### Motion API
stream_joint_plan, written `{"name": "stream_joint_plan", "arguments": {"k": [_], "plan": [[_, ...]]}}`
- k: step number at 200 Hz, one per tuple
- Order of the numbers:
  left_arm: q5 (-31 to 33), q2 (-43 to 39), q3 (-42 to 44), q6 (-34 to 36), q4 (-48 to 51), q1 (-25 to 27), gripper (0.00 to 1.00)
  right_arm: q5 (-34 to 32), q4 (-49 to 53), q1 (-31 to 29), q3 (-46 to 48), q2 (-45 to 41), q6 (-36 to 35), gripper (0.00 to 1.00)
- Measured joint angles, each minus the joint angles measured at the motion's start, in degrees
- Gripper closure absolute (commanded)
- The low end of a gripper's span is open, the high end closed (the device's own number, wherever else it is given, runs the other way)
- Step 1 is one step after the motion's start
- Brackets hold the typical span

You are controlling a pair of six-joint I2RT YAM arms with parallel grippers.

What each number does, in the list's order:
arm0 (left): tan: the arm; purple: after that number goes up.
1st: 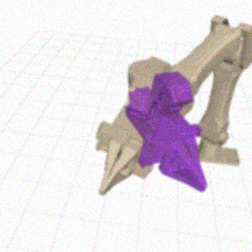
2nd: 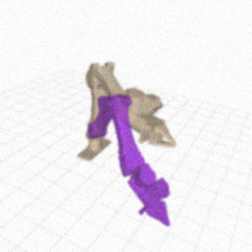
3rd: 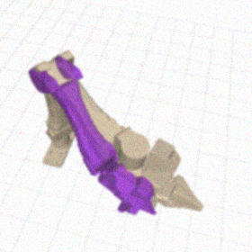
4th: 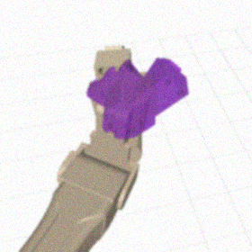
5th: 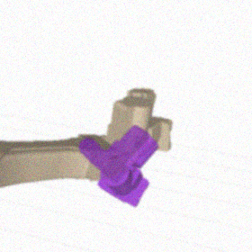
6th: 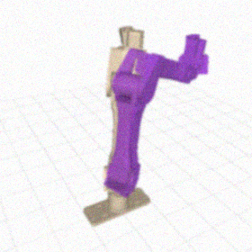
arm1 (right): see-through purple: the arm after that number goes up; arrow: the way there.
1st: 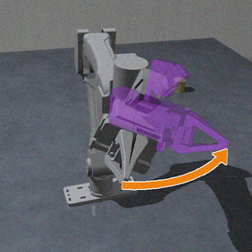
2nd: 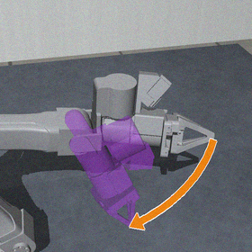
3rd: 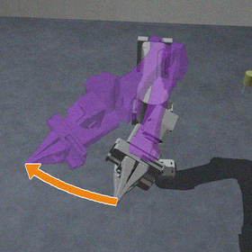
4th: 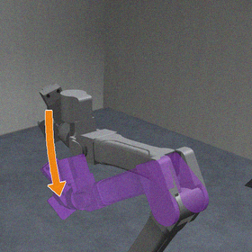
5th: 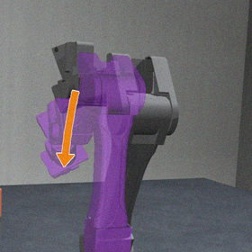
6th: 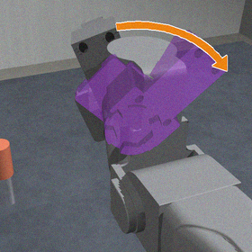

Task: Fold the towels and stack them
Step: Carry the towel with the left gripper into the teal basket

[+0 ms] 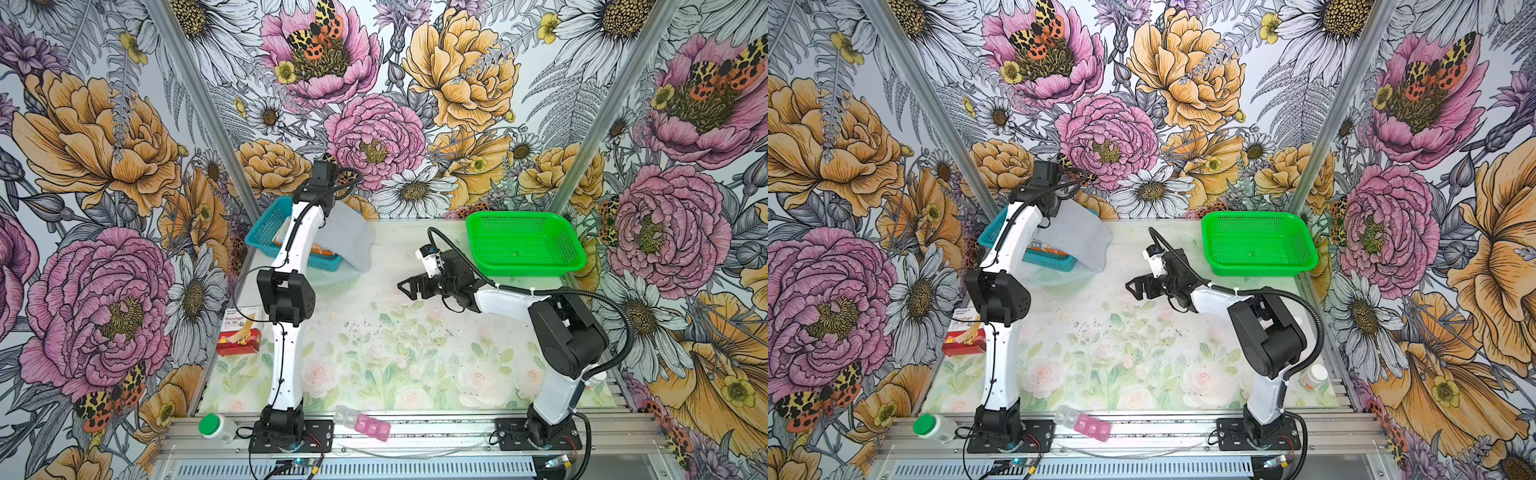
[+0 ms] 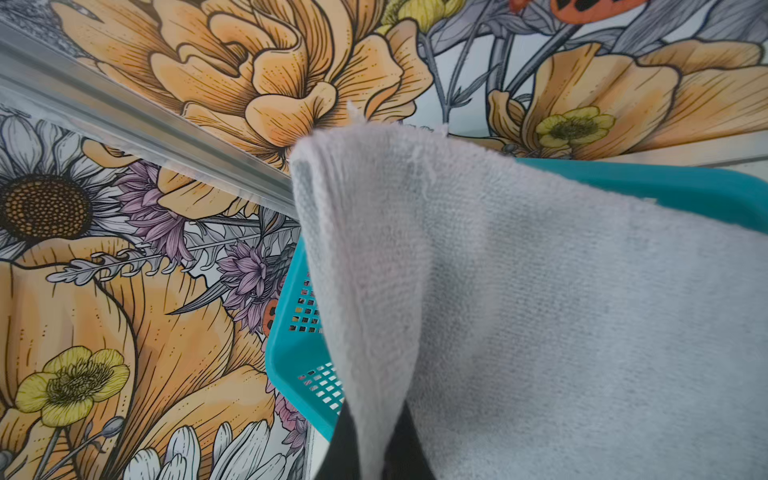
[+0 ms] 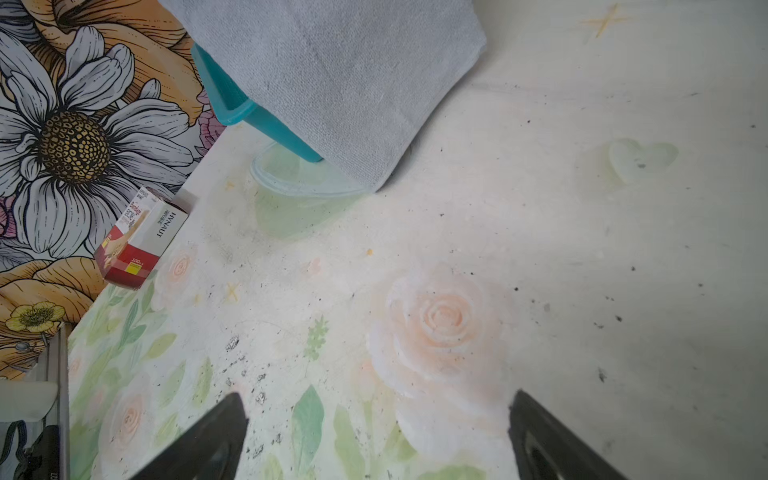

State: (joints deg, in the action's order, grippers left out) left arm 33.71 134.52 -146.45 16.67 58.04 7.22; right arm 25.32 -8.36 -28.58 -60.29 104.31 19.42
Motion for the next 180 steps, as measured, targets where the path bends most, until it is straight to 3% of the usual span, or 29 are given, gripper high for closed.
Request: {"name": "stream_joint_plan", "arguments": {"k": [104,180], "plan": [[-11.2,0.5,0.0,-5.8,-2.0,-10.1,1.00,0.5,2.1,0.0,-2.1,2.4,0.0,0.00],[-13.6,7.7,0.3,-4.7,-8.9,-10.8,1.00,1.6,2.4,0.0,-3.8,6.9,0.2,0.01]]}}
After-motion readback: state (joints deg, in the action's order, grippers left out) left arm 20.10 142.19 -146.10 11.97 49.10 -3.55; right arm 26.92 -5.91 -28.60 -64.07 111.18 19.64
